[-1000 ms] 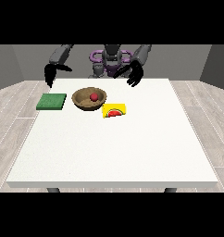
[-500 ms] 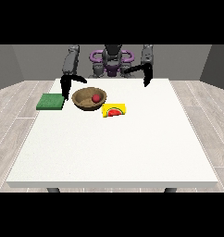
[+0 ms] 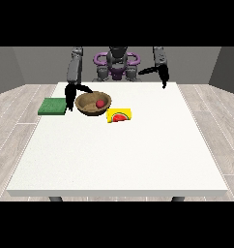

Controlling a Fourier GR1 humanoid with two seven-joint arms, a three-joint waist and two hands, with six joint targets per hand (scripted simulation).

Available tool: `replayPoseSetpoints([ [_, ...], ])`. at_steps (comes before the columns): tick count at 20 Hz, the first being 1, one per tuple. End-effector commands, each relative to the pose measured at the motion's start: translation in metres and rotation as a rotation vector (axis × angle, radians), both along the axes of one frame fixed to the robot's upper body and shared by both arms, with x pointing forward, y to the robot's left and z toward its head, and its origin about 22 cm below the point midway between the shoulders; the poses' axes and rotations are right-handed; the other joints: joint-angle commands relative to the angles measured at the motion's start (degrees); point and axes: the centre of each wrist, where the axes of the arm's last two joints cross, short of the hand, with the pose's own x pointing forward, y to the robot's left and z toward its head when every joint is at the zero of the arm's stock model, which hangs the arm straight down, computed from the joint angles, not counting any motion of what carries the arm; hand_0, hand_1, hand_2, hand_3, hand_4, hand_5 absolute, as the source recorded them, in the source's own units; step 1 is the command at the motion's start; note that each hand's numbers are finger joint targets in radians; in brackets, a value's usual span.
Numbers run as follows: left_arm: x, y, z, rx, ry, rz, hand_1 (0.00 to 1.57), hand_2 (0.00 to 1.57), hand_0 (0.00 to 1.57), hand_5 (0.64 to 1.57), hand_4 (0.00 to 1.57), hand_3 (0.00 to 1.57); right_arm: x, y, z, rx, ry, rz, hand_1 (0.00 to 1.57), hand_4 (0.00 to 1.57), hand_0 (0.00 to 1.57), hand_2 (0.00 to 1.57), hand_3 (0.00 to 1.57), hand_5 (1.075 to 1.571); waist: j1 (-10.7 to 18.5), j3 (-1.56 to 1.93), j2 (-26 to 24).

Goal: Pick the cup and pour the ball into the bowl, then pick the bowl and place it on the pad

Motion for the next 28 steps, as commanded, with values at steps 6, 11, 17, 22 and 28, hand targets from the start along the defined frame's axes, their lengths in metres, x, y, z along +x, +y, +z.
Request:
replayPoseSetpoints([
  [6, -0.012, 0.007, 0.016, 0.012, -0.033, -0.034, 0.00, 0.00, 0.00, 1.566, 0.00, 0.00, -0.001, 0.021, -0.028, 0.014, 0.000, -0.013, 0.00, 0.13, 0.00, 0.00, 0.00, 1.562, 2.28, 0.02, 0.46],
  [11, -0.002, 0.009, 0.042, 0.014, -0.096, -0.034, 0.00, 0.00, 0.00, 1.569, 0.00, 0.00, -0.022, -0.015, -0.044, 0.063, 0.182, -0.182, 0.78, 0.44, 0.78, 0.39, 0.00, 1.533, 2.42, 0.02, 5.70],
  [17, 0.003, -0.019, 0.055, 0.014, -0.133, -0.117, 0.00, 0.00, 0.00, 1.544, 0.60, 0.00, -0.037, -0.030, -0.050, -0.431, 0.313, -0.269, 1.57, 0.94, 1.57, 1.57, 1.51, 1.549, 6.74, -0.34, 6.74],
  [22, 0.002, -0.002, 0.025, -0.034, -0.044, -0.093, 0.00, 0.00, 0.00, 1.466, 0.90, 0.00, -0.011, -0.027, -0.022, -0.481, 0.392, -0.325, 1.57, 0.90, 1.57, 1.57, 1.26, 1.566, 6.81, -0.39, 0.95],
  [28, -0.023, 0.047, -0.045, -0.052, 0.182, 0.049, 0.00, 0.00, 0.00, 1.419, 0.99, 0.00, 0.025, 0.000, 0.015, -0.527, 0.572, -0.238, 1.57, 0.82, 1.57, 1.57, 0.97, 1.564, -1.03, -0.24, -12.88],
])
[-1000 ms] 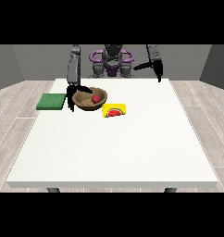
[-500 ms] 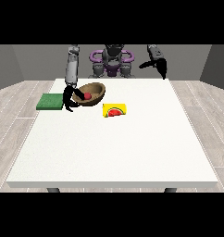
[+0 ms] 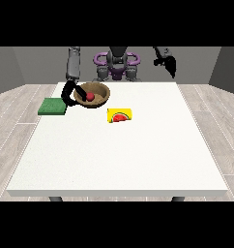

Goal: Pick the cup and pour the ball into the bowl, then pick the bowl and place it on the pad

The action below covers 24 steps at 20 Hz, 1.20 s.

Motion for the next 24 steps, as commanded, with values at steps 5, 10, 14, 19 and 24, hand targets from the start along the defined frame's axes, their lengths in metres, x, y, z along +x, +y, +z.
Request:
replayPoseSetpoints([
  [5, -0.023, 0.048, -0.051, -0.015, 0.183, 0.161, 0.00, 0.00, 0.00, 1.407, 1.01, 0.00, 0.038, 0.008, 0.060, 0.015, 0.175, 0.074, 1.57, 0.82, 1.57, 1.57, 0.78, 1.568, -9.97, 0.66, -9.51],
  [10, -0.023, 0.062, -0.025, -0.001, 0.112, 0.121, 0.00, 0.00, 0.00, 1.418, 1.00, 0.00, 0.025, -0.015, 0.059, 0.065, 0.108, 0.006, 1.57, 0.79, 1.57, 1.57, 0.75, 1.570, -7.20, 0.71, -5.41],
  [14, -0.028, 0.067, -0.046, -0.023, 0.073, 0.153, 0.00, 0.00, 0.00, 1.435, 1.05, 0.00, 0.029, -0.043, 0.093, 0.073, 0.080, 0.065, 1.57, 0.79, 1.57, 1.57, 0.75, 1.570, -9.67, 0.70, -3.26],
  [19, -0.016, 0.115, 0.004, -0.056, -0.031, 0.149, 0.00, 0.00, 0.00, 1.510, 1.29, 0.00, 0.005, -0.118, 0.112, -0.004, 0.021, -0.003, 1.57, 0.89, 1.57, 1.57, 0.00, 1.571, -7.04, 0.72, 0.39],
  [24, -0.034, 0.211, 0.048, -0.077, -0.121, 0.241, 0.00, 0.00, 0.00, 1.571, 1.30, 0.00, -0.013, -0.122, 0.084, 0.035, -0.057, -0.029, 1.57, 0.86, 1.57, 1.57, 0.00, 1.570, -5.78, 0.69, 3.66],
])
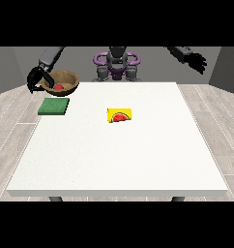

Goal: Pick the cup and pour the ball into the bowl, then pick the bowl and place it on the pad

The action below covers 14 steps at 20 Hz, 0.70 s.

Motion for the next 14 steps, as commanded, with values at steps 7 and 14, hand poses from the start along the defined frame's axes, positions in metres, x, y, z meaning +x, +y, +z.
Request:
replayPoseSetpoints([
  [7, -0.037, 0.124, 0.049, -0.033, -0.153, 0.045, 0.00, 0.00, 0.00, 1.565, 1.21, 0.00, 0.007, -0.011, 0.027, -0.004, -0.174, -0.042, 1.57, 0.76, 1.57, 1.57, 0.00, 1.567, 1.22, -0.05, 8.10],
  [14, -0.026, 0.113, 0.077, -0.009, -0.178, 0.040, 0.00, 0.00, 0.00, 1.558, 1.19, 0.00, -0.017, -0.061, 0.028, -0.020, -0.150, -0.215, 1.22, 0.00, 1.22, 1.41, 1.30, 1.553, 2.12, 0.06, 9.25],
])
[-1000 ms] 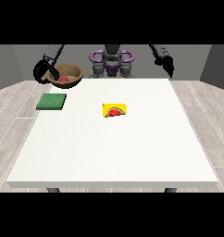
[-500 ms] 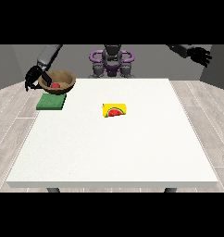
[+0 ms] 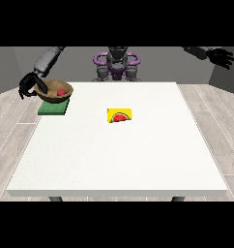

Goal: Pick the cup and pour the ball into the bowl, then pick the bowl and place it on the pad

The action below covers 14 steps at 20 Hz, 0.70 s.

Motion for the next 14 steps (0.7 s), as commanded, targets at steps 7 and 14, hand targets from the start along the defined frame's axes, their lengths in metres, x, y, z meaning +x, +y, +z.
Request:
replayPoseSetpoints([
  [7, -0.013, 0.019, -0.002, 0.005, -0.022, 0.025, 0.00, 0.00, 0.00, 1.549, 1.18, 0.00, -0.002, -0.009, -0.003, 0.062, 0.015, 0.031, 0.00, 0.00, 0.00, 0.36, 0.44, 1.412, 0.16, -0.01, 0.82],
  [14, 0.035, -0.091, -0.015, -0.020, 0.191, -0.130, 0.00, 0.00, 0.00, 1.559, 0.90, 0.00, 0.008, -0.016, 0.019, 0.038, 0.173, 0.046, 0.00, 0.00, 0.00, 0.00, 0.00, 1.356, 0.48, 0.06, -12.98],
])
